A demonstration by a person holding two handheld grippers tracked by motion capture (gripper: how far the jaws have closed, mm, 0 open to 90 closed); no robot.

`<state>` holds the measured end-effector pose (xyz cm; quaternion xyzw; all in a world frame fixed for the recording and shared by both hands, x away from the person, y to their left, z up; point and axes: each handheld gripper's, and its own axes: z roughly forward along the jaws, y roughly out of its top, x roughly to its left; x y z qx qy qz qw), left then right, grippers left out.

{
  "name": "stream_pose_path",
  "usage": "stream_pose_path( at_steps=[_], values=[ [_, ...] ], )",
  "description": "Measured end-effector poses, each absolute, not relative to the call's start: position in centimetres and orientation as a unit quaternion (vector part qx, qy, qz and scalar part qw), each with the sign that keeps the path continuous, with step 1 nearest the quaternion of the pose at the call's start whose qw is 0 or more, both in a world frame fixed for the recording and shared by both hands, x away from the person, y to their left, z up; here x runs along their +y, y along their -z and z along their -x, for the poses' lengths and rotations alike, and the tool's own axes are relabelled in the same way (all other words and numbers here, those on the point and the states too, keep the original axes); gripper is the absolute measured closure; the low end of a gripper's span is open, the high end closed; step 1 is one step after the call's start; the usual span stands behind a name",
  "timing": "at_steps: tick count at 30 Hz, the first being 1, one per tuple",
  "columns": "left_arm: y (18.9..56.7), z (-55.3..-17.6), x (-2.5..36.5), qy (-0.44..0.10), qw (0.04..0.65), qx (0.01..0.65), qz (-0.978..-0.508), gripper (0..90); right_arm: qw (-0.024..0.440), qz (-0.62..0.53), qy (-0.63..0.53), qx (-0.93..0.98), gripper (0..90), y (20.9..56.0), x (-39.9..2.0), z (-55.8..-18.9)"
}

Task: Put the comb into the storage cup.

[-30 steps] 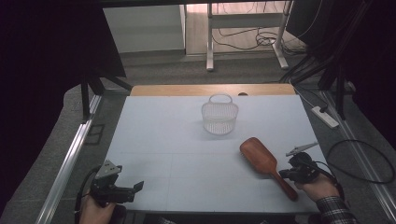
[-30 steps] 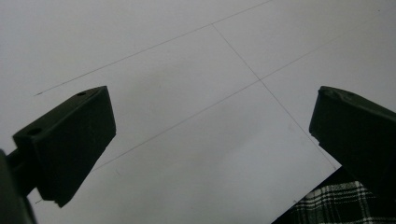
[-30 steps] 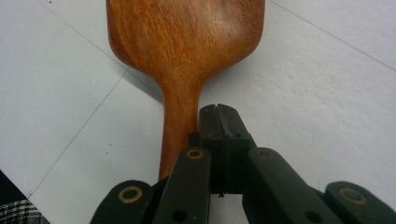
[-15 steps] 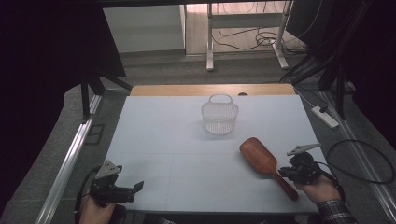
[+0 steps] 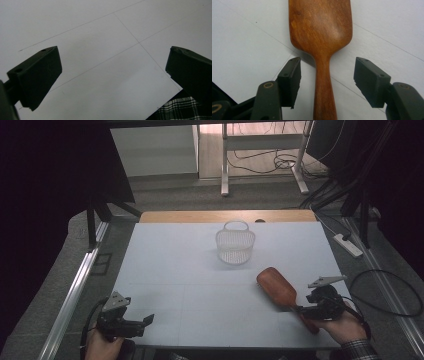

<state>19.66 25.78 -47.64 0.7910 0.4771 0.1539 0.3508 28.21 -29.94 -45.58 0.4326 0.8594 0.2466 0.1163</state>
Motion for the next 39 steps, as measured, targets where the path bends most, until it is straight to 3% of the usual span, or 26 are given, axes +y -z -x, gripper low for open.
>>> stream_pose_path(
  at_steps=[3,9,12,39],
  values=[
    [47.6,-19.7,25.8,-0.154,0.351,0.477,-0.791,0.6,0.119,-0.43,-0.251,0.859,31.5,45.6,-29.8,-28.2],
    [47.6,-19.7,25.8,-0.153,0.353,0.477,-0.791,0.6,0.119,-0.433,-0.267,0.853,7.4,45.6,-29.2,-28.3],
    [47.6,-19.7,25.8,-0.152,0.353,0.476,-0.791,0.6,0.118,-0.437,-0.271,0.849,0.0,45.6,-29.0,-28.5],
    [47.6,-19.6,25.8,-0.152,0.354,0.473,-0.793,0.5,0.098,-0.439,-0.206,0.869,0.0,49.4,-28.6,-30.1]
  ],
)
